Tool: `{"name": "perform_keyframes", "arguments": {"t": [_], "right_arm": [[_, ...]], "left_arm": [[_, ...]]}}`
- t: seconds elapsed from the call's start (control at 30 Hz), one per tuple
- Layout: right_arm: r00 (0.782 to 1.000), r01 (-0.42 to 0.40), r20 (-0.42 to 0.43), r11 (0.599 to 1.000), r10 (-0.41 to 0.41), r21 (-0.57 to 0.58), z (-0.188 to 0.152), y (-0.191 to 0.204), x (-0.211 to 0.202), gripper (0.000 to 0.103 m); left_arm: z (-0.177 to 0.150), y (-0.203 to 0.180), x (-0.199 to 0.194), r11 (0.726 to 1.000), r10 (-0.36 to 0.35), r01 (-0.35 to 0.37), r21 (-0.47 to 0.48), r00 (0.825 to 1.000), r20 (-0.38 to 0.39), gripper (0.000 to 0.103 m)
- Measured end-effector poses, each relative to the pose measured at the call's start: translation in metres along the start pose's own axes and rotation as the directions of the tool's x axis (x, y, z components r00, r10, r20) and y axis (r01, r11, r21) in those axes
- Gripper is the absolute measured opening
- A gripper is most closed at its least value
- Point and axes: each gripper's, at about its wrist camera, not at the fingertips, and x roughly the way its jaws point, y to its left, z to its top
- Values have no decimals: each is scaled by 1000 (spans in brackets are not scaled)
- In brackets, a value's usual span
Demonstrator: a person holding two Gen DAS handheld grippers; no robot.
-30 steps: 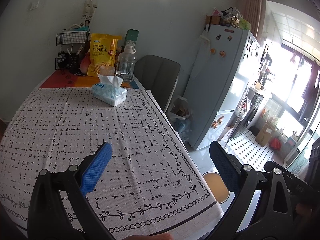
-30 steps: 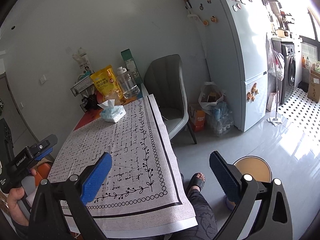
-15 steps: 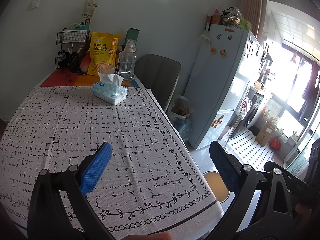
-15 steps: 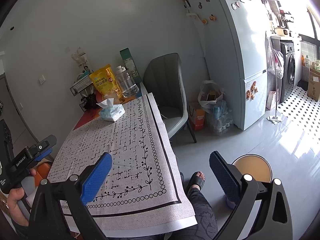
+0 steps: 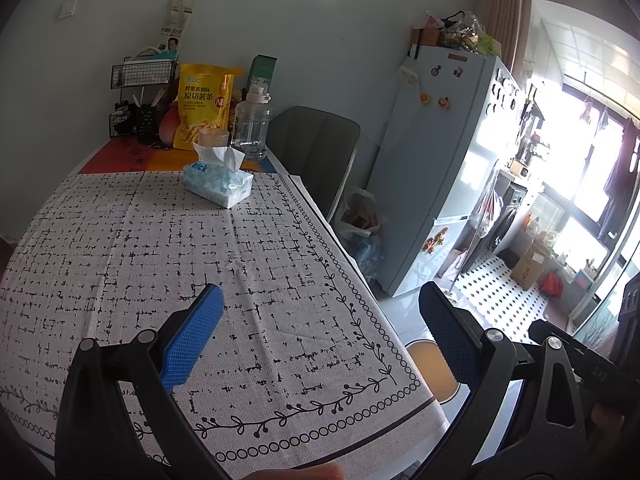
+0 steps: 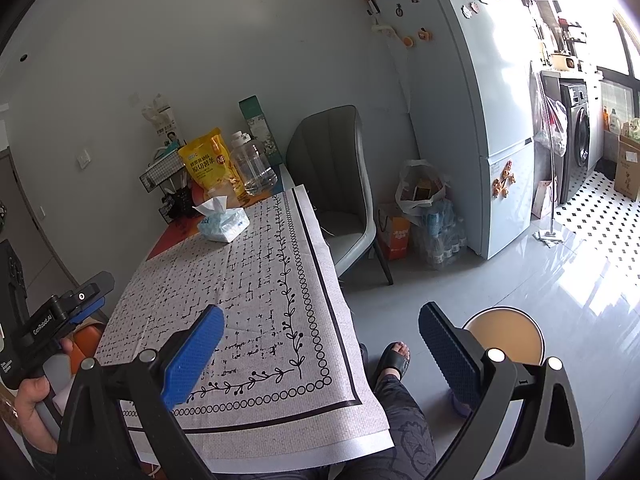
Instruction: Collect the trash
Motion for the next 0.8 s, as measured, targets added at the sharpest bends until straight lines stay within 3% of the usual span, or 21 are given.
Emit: {"name": "perform_keyframes", "arguments": {"t": [0.8], "right_arm": [[1000, 18, -4, 1000, -18, 1, -1, -2, -2, 96]], "left_arm": [[-1, -11, 7, 1000, -25, 25, 15, 1000, -12, 97]]}}
